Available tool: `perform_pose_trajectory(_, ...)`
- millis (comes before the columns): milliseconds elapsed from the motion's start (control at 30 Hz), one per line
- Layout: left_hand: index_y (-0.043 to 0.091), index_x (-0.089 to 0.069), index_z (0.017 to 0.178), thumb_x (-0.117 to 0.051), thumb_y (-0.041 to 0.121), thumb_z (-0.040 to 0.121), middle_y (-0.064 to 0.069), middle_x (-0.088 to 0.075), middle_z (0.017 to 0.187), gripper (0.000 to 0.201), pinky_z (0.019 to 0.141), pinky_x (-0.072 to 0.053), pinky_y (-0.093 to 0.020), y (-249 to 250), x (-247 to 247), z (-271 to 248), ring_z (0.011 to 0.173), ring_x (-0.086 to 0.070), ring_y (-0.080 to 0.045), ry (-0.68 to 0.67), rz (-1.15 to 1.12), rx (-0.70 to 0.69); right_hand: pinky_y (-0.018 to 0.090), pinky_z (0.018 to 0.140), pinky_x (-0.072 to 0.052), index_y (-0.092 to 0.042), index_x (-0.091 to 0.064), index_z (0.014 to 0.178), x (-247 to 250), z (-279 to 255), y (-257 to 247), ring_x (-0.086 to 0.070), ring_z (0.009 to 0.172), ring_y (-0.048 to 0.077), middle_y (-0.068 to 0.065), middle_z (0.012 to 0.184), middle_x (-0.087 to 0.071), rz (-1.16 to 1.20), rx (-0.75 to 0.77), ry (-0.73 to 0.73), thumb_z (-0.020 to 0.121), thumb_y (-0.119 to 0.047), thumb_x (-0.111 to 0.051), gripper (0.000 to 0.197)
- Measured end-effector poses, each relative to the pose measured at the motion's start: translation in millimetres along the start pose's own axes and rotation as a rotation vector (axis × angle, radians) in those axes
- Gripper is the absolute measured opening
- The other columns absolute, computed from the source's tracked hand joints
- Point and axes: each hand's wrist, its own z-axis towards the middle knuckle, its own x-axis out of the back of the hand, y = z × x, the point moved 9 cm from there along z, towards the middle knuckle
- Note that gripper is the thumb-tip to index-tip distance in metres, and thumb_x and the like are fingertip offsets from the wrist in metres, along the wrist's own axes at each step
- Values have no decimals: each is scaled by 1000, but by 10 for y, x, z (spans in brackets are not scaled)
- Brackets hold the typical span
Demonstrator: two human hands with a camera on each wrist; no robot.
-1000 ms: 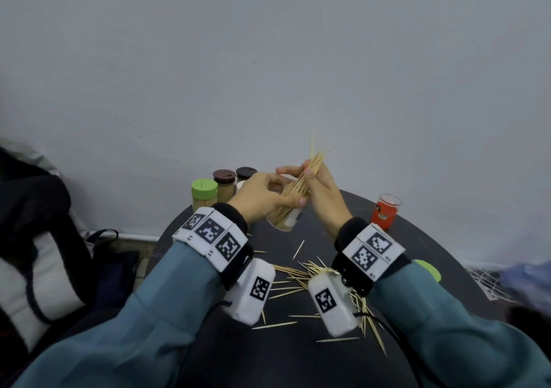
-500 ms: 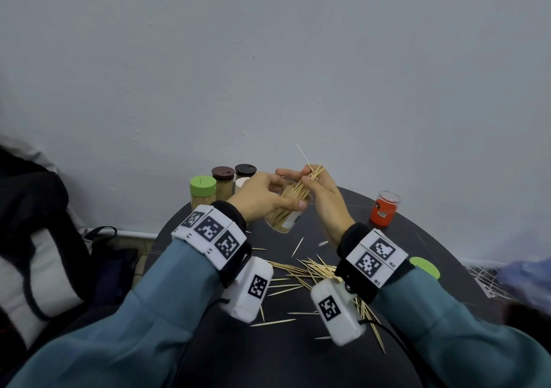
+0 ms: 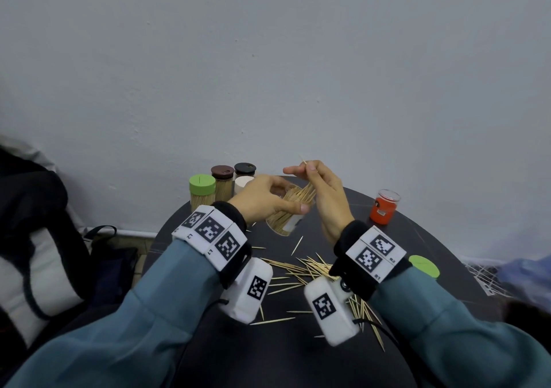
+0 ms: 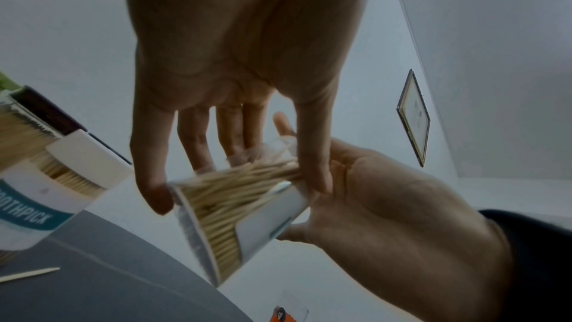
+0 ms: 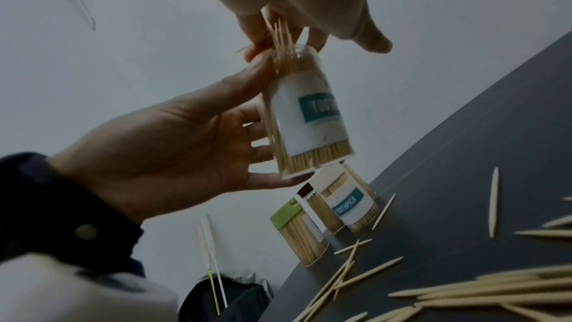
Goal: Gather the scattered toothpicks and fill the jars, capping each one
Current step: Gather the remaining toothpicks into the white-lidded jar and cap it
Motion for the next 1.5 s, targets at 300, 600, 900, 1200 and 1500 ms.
perform_pose_trajectory(300, 11, -61, 116, -77, 25, 74, -4, -62, 114, 47, 82, -42, -27, -5, 4, 3, 108, -54, -14, 0, -46, 7, 3, 53, -44, -6, -38, 89, 12, -60, -92, -63, 61, -6, 0, 73, -68, 97, -22, -66, 100, -3, -23, 19)
perform_pose_trajectory(600, 12, -62, 118, -77, 25, 75, -1, -59, 109, 48, 84, -42, -29, -7, 6, 19, 109, -52, -14, 14, -56, -2, -3, 66, -39, -2, -53, 92, 46, -12, 82, -55, 98, 3, 13, 127, -55, -141, -50, -122, 100, -6, -27, 28)
perform_pose_trajectory(900, 8, -64, 110, -77, 18, 75, 7, -57, 82, 40, 63, -41, -19, -56, 70, 53, 89, -54, -9, 88, -87, -19, -13, 75, -27, -16, -36, 142, -43, -77, 281, -35, 125, 0, -3, 143, -40, -355, -138, -297, 102, -26, -26, 43)
perform_pose_trajectory(1200, 8, -64, 109, -80, 21, 71, 2, -63, 92, 43, 63, -42, -20, -62, 117, 64, 91, -57, -11, 115, -82, -30, 6, 74, -44, -16, -62, 109, 167, -24, -27, -55, 89, -4, -6, 100, -62, -534, 183, -81, 91, -16, -56, 19)
perform_pose_trajectory(1500, 11, -65, 102, -80, 18, 70, 4, -61, 85, 35, 68, -43, -20, -72, 80, 75, 88, -54, -6, 98, -77, -41, 7, 65, -47, -6, -70, 82, 203, 6, -92, -59, 65, -7, -8, 73, -64, -529, 199, -24, 78, -3, -71, 5)
